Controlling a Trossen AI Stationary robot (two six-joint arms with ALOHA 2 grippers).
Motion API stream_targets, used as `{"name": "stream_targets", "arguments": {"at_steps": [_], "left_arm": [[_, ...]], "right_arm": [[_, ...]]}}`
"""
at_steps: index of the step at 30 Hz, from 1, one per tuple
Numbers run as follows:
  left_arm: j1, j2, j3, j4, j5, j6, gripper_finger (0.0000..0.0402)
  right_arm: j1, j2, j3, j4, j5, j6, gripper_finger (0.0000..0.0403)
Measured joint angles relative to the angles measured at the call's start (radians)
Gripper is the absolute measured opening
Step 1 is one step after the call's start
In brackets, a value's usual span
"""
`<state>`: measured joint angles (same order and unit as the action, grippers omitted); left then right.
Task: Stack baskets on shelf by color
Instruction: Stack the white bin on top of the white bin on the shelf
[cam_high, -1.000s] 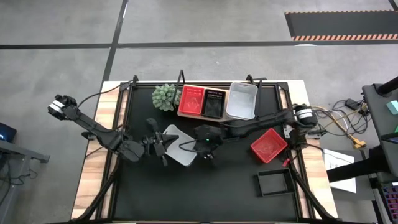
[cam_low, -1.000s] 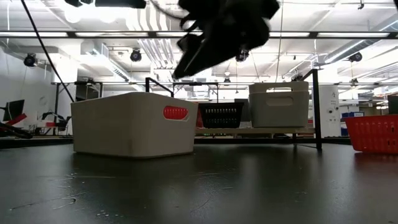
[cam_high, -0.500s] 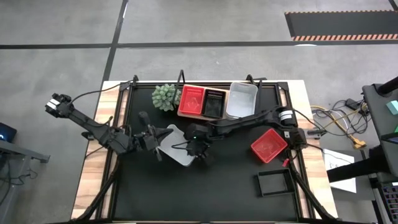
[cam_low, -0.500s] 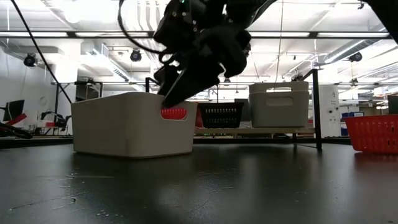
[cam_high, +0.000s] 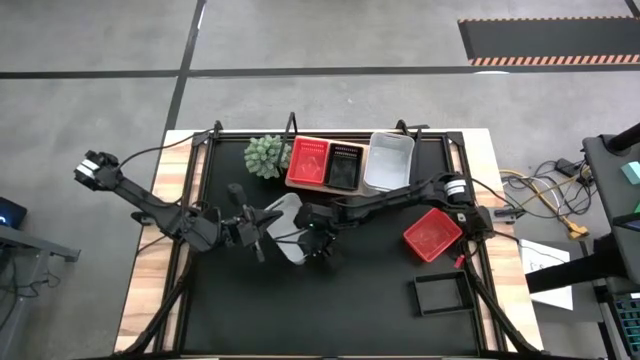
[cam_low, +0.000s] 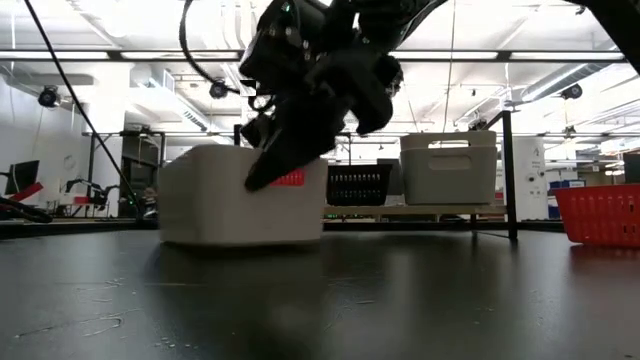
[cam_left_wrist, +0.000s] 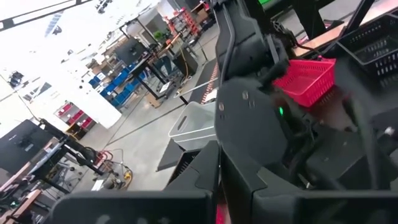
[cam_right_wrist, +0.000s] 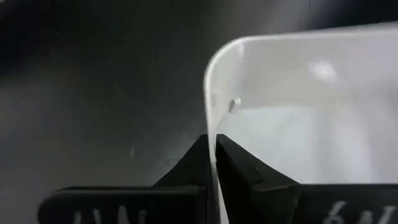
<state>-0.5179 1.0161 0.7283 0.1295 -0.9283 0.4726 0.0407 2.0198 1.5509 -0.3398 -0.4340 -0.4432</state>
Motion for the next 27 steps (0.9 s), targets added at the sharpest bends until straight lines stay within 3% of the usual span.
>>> {"name": "stream_targets", "arguments": {"at_steps": [7,19,27], "left_arm": [[-0.001,-0.006,0.002,0.004,0.000,-0.023,0.0000],[-0.002,-0.013,-0.001,0.010,-0.001,-0.067,0.0000],[-0.002,-0.017,-0.002,0.011,-0.001,-0.073,0.0000]], "right_arm": [[0.057,-0.063,0.000,-0.013,0.040,0.001,0.0009],[0.143,-0.300,0.000,-0.168,0.142,0.116,0.0009],[0.149,-0.490,0.000,-0.244,0.320,0.218,0.0009]]}}
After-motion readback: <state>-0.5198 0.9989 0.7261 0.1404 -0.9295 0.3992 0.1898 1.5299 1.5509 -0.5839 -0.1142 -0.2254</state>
